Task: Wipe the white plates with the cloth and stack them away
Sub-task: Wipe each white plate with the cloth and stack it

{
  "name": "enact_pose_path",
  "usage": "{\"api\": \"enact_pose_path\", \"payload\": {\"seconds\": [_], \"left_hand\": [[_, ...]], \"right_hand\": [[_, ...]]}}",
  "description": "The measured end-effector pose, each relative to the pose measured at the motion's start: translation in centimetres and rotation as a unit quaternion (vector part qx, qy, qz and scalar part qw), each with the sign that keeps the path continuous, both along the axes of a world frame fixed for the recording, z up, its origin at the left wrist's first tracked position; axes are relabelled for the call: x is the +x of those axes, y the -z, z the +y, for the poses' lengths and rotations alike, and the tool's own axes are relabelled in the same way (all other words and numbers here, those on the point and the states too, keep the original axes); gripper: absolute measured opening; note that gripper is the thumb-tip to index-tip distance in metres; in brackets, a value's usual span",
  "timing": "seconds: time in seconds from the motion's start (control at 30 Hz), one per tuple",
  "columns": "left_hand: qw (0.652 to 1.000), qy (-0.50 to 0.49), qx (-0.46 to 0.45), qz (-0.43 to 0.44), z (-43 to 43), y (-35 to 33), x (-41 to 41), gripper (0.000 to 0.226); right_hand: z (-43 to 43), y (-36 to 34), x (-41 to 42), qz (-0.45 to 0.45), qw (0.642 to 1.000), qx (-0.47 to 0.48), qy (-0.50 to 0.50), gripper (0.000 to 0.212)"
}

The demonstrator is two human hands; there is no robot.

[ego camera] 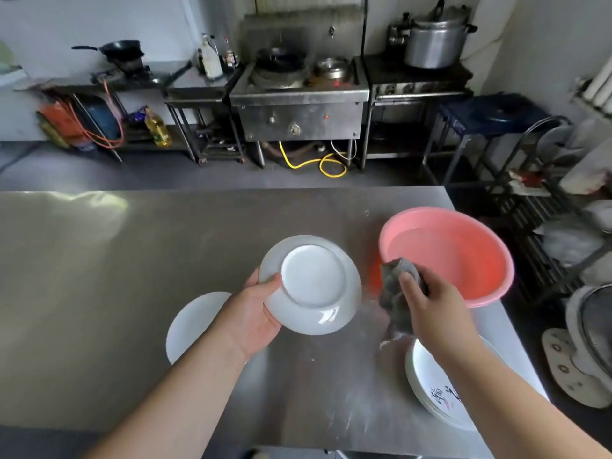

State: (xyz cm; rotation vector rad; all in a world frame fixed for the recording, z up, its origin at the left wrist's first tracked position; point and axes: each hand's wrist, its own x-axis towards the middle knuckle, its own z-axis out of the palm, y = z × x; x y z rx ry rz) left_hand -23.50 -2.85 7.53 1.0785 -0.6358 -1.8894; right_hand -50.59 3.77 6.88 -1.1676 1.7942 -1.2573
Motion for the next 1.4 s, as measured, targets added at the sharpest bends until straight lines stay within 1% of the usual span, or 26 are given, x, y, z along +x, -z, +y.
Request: {"api": "enact_pose_path", "payload": {"seconds": [0.03, 0.07, 0.1, 0.13, 0.17, 0.2, 0.23, 0.3, 0.43, 0.5, 0.57, 0.63, 0.67, 0.8, 0.83, 0.9, 1.0, 1.1, 1.17, 1.27, 1.3, 1.4], "left_hand": [[1.000, 0.004, -0.008, -0.001, 0.4, -0.6, -0.4, 0.040], [1.000, 0.008, -0.009, -0.001, 0.9, -1.2, -0.9, 0.040], [1.000, 0.013, -0.010, 0.001, 1.4, -1.9, -1.6, 0.040], [1.000, 0.018, -0.014, 0.004, 2.0, -2.6, -2.3, 0.040], [0.999, 0.022, -0.020, 0.011, 2.7, -3.3, -3.0, 0.040], [0.999, 0.025, -0.027, 0.023, 3.3, -4.0, -3.7, 0.039], [0.999, 0.028, -0.032, 0.034, 4.0, -4.6, -4.3, 0.037], [0.997, 0.032, -0.051, 0.051, 5.1, -5.4, -4.8, 0.036], [0.991, 0.036, -0.099, 0.082, 6.3, -6.8, -4.4, 0.045], [0.987, 0.027, -0.124, 0.097, 6.6, -7.7, -4.1, 0.045], [0.983, 0.011, -0.142, 0.112, 6.6, -8.3, -3.9, 0.043], [0.981, -0.011, -0.150, 0.124, 6.8, -8.8, -4.1, 0.040], [0.980, -0.021, -0.150, 0.129, 7.1, -9.0, -4.3, 0.038], [0.980, -0.044, -0.116, 0.158, 8.3, -9.2, -5.7, 0.027], [0.979, -0.032, -0.117, 0.161, 8.7, -9.2, -5.9, 0.028], [0.980, -0.008, -0.141, 0.137, 9.6, -9.4, -5.9, 0.034], [0.975, 0.019, -0.188, 0.114, 10.3, -10.0, -5.2, 0.044], [0.972, 0.014, -0.213, 0.097, 10.5, -10.7, -4.6, 0.047], [0.973, 0.013, -0.206, 0.105, 10.7, -10.9, -4.8, 0.046], [0.978, 0.029, -0.185, 0.094, 11.5, -10.6, -5.7, 0.045], [0.978, 0.044, -0.190, 0.080, 11.9, -10.4, -6.1, 0.044], [0.972, 0.087, -0.215, 0.038, 13.0, -9.8, -7.0, 0.047]], "right_hand": [[0.4, -1.4, 0.9, -0.004, 0.998, -0.058, -0.013, 0.021], [0.9, -2.8, 1.9, 0.005, 0.992, -0.113, -0.061, 0.022], [1.5, -3.6, 3.0, 0.045, 0.979, -0.151, -0.131, 0.028], [2.2, -4.0, 4.2, 0.120, 0.959, -0.159, -0.202, 0.041], [2.9, -3.9, 5.3, 0.212, 0.933, -0.140, -0.256, 0.060], [3.5, -3.6, 6.1, 0.294, 0.904, -0.109, -0.289, 0.078], [3.8, -3.4, 6.8, 0.356, 0.880, -0.082, -0.304, 0.088], [3.7, -4.1, 7.1, 0.425, 0.847, -0.072, -0.311, 0.091], [1.6, -7.7, 4.8, 0.486, 0.826, -0.097, -0.270, 0.092], [1.6, -8.8, 3.7, 0.480, 0.834, -0.112, -0.247, 0.093], [2.9, -8.6, 3.4, 0.446, 0.853, -0.138, -0.234, 0.092], [5.3, -7.6, 4.1, 0.417, 0.862, -0.171, -0.233, 0.092], [6.5, -7.0, 4.6, 0.410, 0.859, -0.188, -0.244, 0.091], [7.7, -7.2, 5.9, 0.434, 0.817, -0.245, -0.291, 0.088], [7.1, -7.9, 5.7, 0.442, 0.812, -0.245, -0.292, 0.087], [5.6, -9.6, 5.1, 0.464, 0.807, -0.233, -0.282, 0.087], [4.1, -11.0, 3.5, 0.491, 0.812, -0.210, -0.234, 0.089], [5.2, -10.1, 2.7, 0.465, 0.839, -0.204, -0.198, 0.091], [6.7, -9.0, 3.1, 0.452, 0.843, -0.213, -0.199, 0.092], [7.5, -9.0, 3.7, 0.427, 0.844, -0.226, -0.232, 0.088], [7.2, -9.6, 3.7, 0.427, 0.839, -0.235, -0.243, 0.086], [5.3, -12.2, 3.1, 0.478, 0.799, -0.276, -0.238, 0.079]]}}
